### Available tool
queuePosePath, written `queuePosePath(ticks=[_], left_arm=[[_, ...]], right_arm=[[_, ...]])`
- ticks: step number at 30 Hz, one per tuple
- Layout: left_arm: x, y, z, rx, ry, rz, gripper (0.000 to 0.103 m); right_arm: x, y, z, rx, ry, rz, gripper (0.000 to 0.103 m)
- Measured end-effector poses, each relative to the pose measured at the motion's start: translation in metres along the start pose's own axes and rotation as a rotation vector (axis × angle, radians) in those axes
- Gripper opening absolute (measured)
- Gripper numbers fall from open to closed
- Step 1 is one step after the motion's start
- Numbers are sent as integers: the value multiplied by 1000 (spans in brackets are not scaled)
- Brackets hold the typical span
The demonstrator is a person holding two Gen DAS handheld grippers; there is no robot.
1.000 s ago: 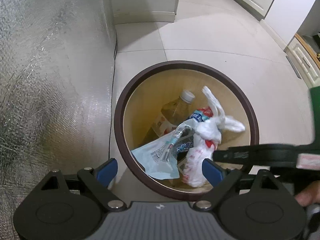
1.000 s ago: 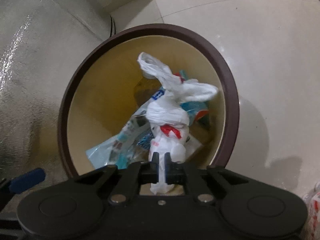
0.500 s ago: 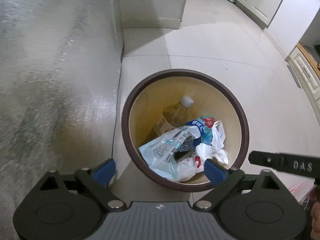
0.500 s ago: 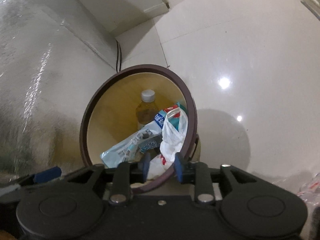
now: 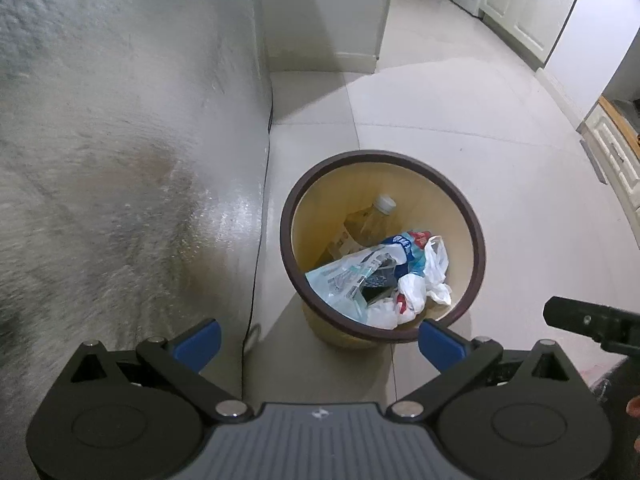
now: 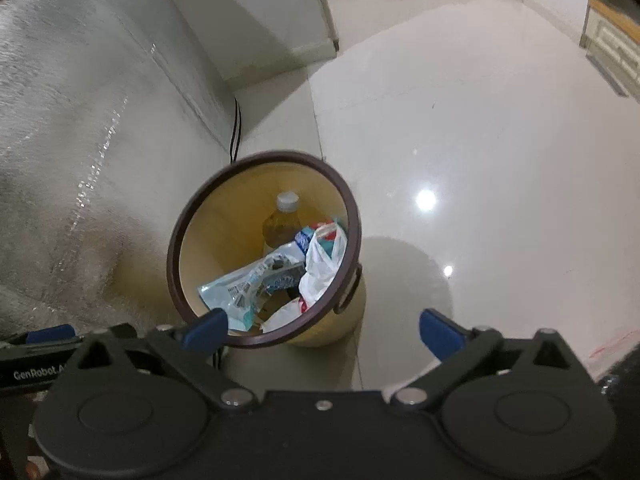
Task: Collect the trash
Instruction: 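Lift both open tools away from the wastebasket and return to the bed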
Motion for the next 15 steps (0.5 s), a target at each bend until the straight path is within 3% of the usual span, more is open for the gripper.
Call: queuePosePath(ticks=[15], left_arm=[[85,10,9,-6,-84,-32,103]], right_arm=[[87,17,10,94,-92,40,103]])
Point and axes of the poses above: each gripper's, at about its wrist camera, not at the fingertips, and x roughly against the way its jaws point, y to its left, z to its underside, the point moved 7 cm from there along -x, roughly the way its jaws point
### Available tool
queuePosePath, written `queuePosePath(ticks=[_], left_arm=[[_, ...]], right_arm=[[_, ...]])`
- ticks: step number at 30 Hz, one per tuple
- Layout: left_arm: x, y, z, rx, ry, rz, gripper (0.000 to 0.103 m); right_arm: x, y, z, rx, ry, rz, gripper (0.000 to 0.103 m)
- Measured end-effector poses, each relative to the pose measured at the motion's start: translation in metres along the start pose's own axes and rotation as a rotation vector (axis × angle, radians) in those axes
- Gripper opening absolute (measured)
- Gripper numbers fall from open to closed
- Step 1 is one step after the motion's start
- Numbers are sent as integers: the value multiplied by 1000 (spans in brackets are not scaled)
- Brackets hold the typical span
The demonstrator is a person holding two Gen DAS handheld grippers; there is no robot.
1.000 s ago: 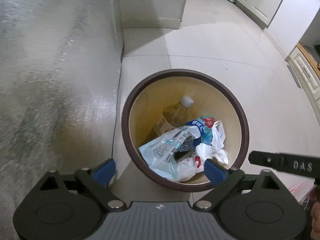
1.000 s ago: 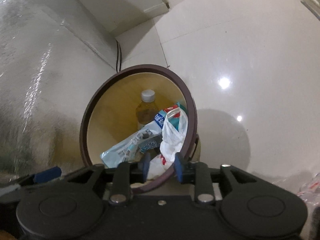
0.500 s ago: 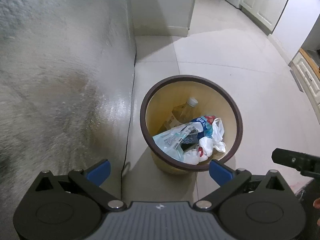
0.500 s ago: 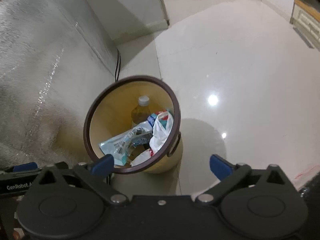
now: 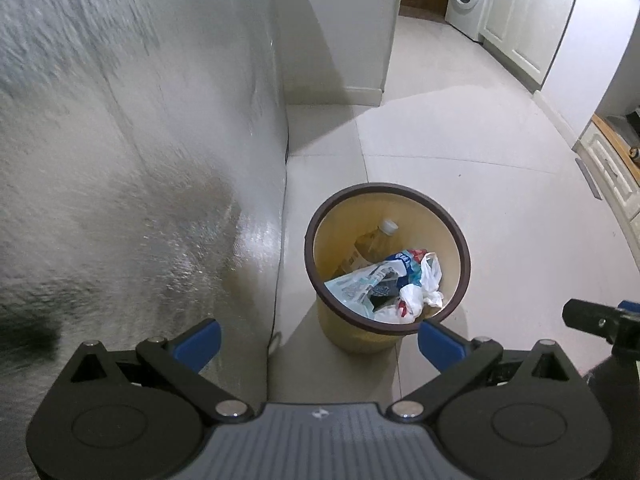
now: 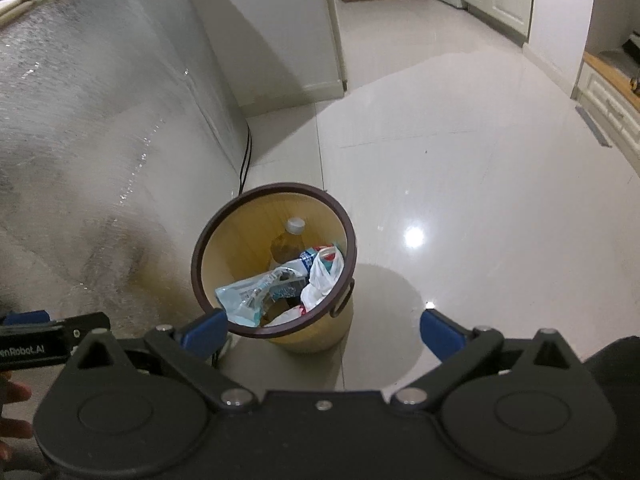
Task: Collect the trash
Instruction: 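Lift both open tools away from the wastebasket and return to the bed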
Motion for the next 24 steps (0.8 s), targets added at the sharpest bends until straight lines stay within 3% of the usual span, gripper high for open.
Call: queuePosePath(ticks=[11,24], left_arm=[[75,-14,-1,-47,-94,26,103],[192,-43,-20,-99,-276,155,103]], right_arm=[[82,2,-1,31,-81,35,103],[211,6,-7,20,-220,77,103]])
Point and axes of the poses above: each gripper's, at about its wrist camera, not at the fingertips, and x roughly against the way its jaws point, y to its left, z to its underside, the point moved 7 cm from there along -x, roughly the way its jaws point
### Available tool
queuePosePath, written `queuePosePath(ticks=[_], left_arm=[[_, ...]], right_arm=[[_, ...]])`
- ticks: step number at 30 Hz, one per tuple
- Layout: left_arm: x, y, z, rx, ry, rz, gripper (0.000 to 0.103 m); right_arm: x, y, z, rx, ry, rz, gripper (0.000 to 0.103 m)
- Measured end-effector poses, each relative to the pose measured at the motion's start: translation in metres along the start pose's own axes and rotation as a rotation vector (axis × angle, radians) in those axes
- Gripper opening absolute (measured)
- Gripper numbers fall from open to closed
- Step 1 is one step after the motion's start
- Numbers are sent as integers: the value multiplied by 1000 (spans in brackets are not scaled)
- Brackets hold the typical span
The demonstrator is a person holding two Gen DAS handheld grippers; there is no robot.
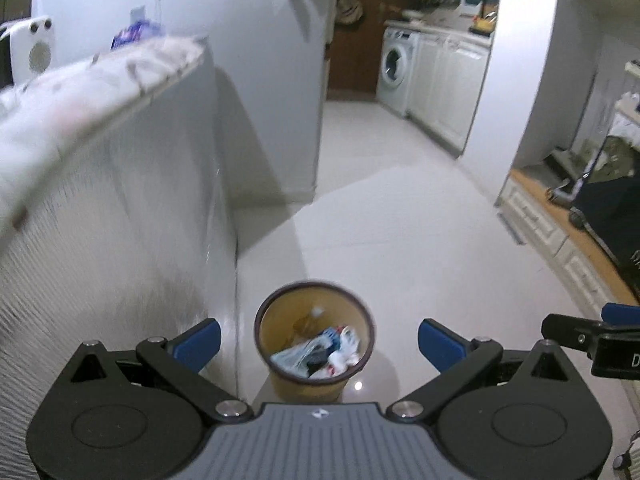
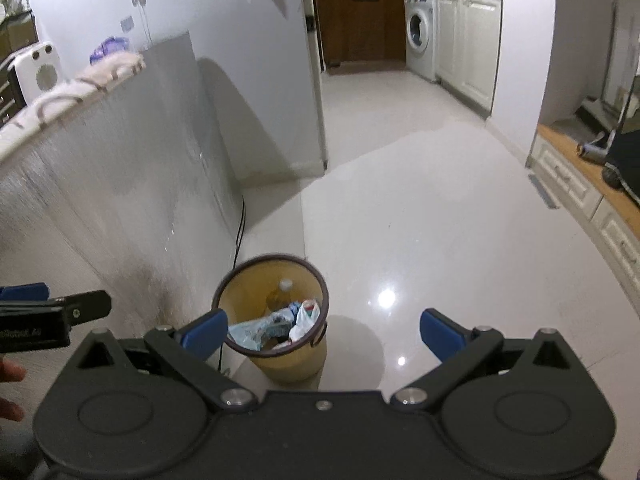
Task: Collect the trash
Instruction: 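Lift both open tools away from the wastebasket and return to the bed, then grasp the red snack box with the left tool while the right tool grasps the white tissue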
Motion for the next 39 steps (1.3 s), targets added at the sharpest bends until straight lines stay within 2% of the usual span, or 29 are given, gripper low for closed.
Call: queuePosePath(ticks=[8,19,27,32,39], left_arm=[[70,-10,-35,-10,-136,50,103],[174,14,-69,-19,-308,34,103],[237,74,-86,49,-424,-18,103],[258,125,-87,102,-454,-90,103],[279,198,-93,118,-466,-186,103]], right_arm=[[78,5,-35,6,-139,16,103],[157,35,-75,29,-317,-12,103],[183,87,-95,57,-396,-81,103],[182,133,-100,96,-402,-135,103],[182,197,-112,124,-427,-198,103]])
Point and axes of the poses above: each gripper's, at about its wrist camera, not at the fingertips, and x roughly against the way its jaws point, y to its left, z to its underside, the point moved 7 cm from there along -x, roughly the way its jaws point
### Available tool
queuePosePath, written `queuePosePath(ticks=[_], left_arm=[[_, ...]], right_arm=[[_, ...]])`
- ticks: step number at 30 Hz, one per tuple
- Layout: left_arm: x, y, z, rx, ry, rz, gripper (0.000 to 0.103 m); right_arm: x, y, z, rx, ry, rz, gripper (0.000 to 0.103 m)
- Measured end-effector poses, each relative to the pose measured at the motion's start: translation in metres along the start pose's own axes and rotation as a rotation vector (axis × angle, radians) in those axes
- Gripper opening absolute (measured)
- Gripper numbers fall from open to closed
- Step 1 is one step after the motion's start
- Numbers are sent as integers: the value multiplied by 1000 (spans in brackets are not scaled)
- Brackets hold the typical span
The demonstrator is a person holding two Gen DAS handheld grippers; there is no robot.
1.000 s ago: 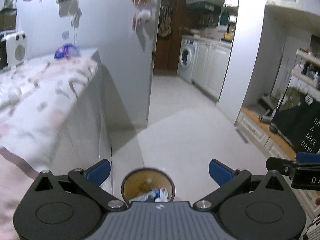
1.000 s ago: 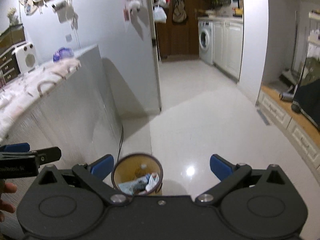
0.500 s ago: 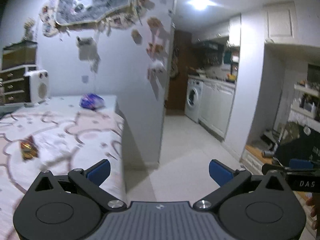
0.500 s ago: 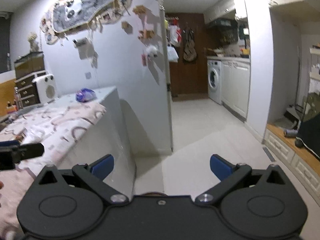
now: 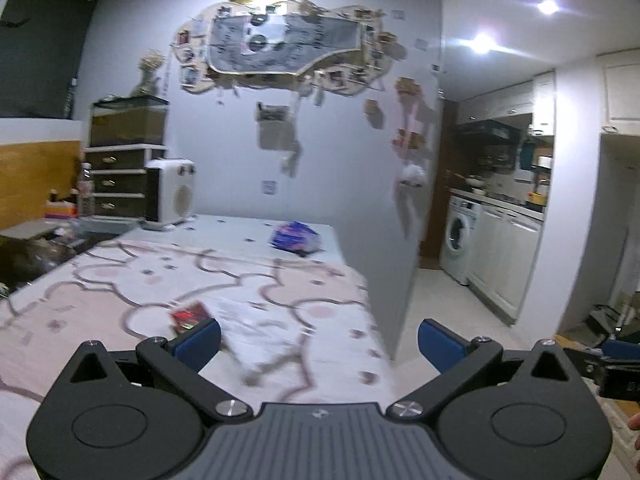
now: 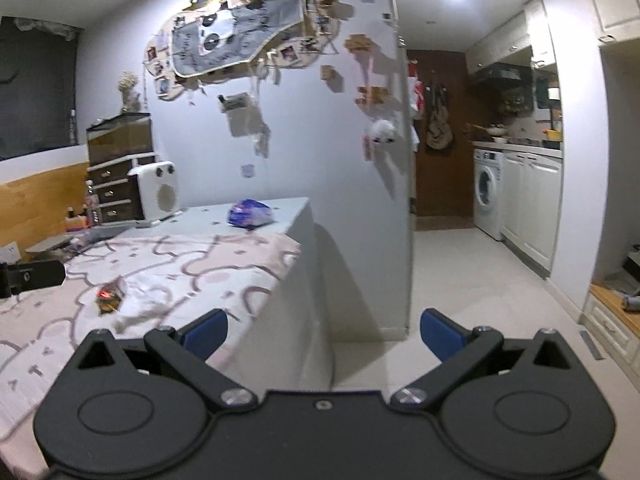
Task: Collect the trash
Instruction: 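Grasp the red snack box with the left tool while the right tool grasps the white tissue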
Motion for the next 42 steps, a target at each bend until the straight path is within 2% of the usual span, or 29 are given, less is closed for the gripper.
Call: queuePosePath(ticks=[5,9,13,19,22,25,29,34,38,41,42], left_arm=[[-17,49,-16,1,12,-27,103],[-53,87,-20,141,91,1,103],[-95,114,-17,280,173,0,103],[-160,141,6,422,275,-72,103],[-185,148,19,455,319,-115,103],[-201,149,26,462,328,-118,103],[-215,145,29,418,317,-120,101],[-225,149,36,356,296,-159,95],[-234,152,46,347,315,-141,87],[-235,151,47,305,301,-142,82],[-235,151,48,291,294,-150,78]], right_arm=[[-16,36,-4,-1,16,-33,103],[-28,56,-3,9,18,-40,103],[-41,68,-2,-35,23,-79,103],[-63,90,-6,30,42,-90,103],[-75,98,-9,53,48,-130,103],[-86,106,-10,68,61,-176,103],[-104,126,-9,159,71,-237,103],[-129,157,-7,314,76,-293,103],[-162,184,-7,452,101,-324,103],[-184,203,-3,551,127,-361,103],[-192,210,-2,585,135,-372,103]])
Point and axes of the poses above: each gripper's, at about its wrist camera, not at the fingertips, and x roughly against the way its jaws point, y to its left, z to its underside, the point moved 7 cm from there along -x, roughly the way its jaws point
